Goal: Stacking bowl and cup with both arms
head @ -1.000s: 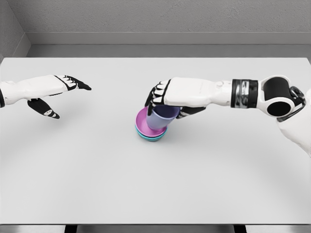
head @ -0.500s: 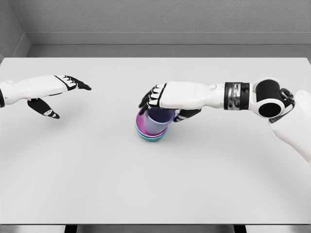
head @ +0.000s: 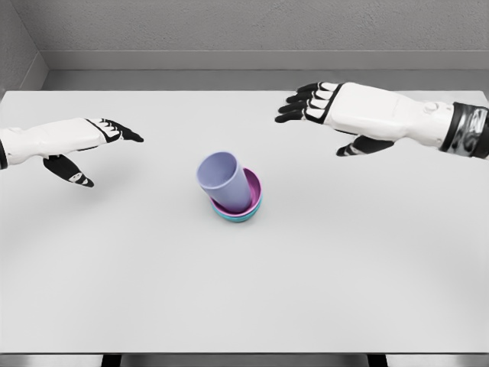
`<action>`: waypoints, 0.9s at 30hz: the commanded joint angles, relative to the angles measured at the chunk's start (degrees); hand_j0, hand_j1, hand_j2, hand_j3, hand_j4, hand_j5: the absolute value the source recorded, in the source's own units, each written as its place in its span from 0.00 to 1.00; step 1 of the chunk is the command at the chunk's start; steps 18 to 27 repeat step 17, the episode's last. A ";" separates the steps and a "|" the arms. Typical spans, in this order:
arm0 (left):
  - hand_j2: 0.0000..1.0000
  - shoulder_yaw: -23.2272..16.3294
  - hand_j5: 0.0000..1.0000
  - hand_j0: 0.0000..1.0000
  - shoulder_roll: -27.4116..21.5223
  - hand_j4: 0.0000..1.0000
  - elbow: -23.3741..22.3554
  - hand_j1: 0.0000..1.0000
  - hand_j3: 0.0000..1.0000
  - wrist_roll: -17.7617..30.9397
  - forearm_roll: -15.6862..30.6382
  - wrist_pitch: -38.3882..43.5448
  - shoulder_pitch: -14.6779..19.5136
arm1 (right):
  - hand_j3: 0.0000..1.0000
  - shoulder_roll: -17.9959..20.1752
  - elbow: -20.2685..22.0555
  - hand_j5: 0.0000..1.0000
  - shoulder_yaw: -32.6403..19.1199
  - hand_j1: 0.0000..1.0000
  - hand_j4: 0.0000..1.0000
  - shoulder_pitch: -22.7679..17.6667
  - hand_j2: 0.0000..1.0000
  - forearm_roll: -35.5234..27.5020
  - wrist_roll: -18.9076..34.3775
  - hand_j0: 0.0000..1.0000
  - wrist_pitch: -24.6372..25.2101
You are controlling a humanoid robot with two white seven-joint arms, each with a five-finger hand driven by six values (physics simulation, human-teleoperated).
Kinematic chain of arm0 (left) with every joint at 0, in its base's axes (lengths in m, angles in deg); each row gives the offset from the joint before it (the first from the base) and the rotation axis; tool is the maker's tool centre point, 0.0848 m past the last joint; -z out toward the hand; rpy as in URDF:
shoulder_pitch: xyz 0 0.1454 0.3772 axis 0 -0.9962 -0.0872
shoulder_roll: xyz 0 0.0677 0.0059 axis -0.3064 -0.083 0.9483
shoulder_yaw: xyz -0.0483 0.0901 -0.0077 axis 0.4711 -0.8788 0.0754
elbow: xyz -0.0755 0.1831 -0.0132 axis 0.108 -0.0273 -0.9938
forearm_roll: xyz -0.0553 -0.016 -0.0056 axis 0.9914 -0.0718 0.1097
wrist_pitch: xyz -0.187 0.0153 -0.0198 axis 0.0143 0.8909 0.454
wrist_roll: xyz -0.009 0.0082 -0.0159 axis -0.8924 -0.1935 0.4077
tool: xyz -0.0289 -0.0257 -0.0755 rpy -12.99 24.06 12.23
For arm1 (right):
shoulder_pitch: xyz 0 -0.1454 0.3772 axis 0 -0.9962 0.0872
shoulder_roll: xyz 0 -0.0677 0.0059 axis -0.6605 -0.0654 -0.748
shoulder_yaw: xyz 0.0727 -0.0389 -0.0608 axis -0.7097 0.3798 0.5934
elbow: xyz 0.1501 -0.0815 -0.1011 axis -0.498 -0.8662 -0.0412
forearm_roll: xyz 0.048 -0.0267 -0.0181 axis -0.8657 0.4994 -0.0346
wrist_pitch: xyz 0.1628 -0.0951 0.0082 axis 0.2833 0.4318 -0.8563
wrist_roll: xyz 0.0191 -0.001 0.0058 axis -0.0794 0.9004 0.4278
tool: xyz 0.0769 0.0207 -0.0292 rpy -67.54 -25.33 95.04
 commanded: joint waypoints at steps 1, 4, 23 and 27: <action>1.00 0.02 1.00 1.00 -0.12 1.00 0.00 1.00 1.00 -0.03 0.36 0.15 0.09 | 1.00 4.38 0.42 1.00 -5.94 1.00 1.00 -0.62 1.00 -2.32 -0.05 1.00 0.23; 1.00 0.02 1.00 1.00 -0.12 1.00 -0.09 1.00 1.00 -0.03 0.44 0.15 0.00 | 1.00 5.00 -0.99 1.00 -6.47 1.00 1.00 -4.49 1.00 -2.32 -0.05 1.00 0.23; 1.00 0.02 1.00 1.00 -0.12 1.00 -0.26 1.00 1.00 -0.03 0.36 0.15 0.00 | 1.00 5.08 -3.89 1.00 -6.12 1.00 1.00 -6.07 1.00 -2.32 -0.05 1.00 0.23; 1.00 0.02 1.00 1.00 -0.12 1.00 -0.26 1.00 1.00 -0.03 0.36 0.15 0.00 | 1.00 5.08 -3.89 1.00 -6.12 1.00 1.00 -6.07 1.00 -2.32 -0.05 1.00 0.23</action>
